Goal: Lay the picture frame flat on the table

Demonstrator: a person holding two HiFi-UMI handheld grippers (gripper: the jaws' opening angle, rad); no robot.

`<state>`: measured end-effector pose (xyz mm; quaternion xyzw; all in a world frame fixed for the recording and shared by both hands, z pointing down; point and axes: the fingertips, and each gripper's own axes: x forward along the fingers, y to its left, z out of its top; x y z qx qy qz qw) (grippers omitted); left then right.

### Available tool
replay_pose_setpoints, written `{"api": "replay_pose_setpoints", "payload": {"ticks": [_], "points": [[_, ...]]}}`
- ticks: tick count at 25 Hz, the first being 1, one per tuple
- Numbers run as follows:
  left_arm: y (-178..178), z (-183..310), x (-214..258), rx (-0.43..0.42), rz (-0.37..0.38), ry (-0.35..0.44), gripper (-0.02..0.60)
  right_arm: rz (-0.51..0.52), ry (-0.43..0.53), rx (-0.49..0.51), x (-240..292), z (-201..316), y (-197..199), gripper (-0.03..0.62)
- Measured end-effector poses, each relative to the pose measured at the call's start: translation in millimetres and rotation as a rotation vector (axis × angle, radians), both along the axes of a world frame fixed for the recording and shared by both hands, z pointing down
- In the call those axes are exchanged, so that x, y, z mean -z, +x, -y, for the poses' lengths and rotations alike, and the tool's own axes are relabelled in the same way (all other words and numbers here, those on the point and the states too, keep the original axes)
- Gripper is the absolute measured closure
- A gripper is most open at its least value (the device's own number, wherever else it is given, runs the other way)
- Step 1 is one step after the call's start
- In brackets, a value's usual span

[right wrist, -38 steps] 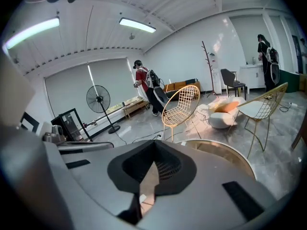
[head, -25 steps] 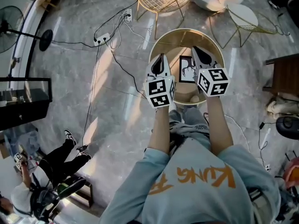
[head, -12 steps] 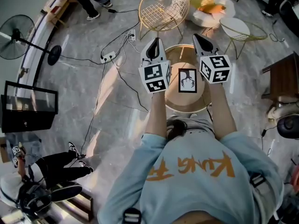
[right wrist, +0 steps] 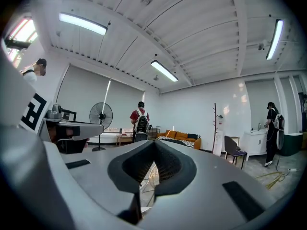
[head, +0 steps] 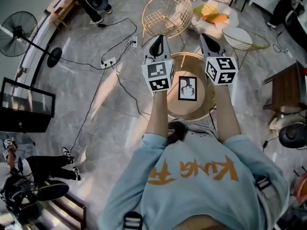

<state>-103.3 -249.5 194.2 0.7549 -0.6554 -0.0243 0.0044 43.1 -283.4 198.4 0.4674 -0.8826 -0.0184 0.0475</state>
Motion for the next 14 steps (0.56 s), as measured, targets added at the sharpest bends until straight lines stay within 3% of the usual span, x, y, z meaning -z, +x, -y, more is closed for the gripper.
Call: {"api": "replay_pose_setpoints", "payload": {"ticks": [14], "points": [[-6,-8,-10,0.013,0.011,-0.02,0.56,0.005,0.01,-0.001,-3,-6,-1,0.597]]}}
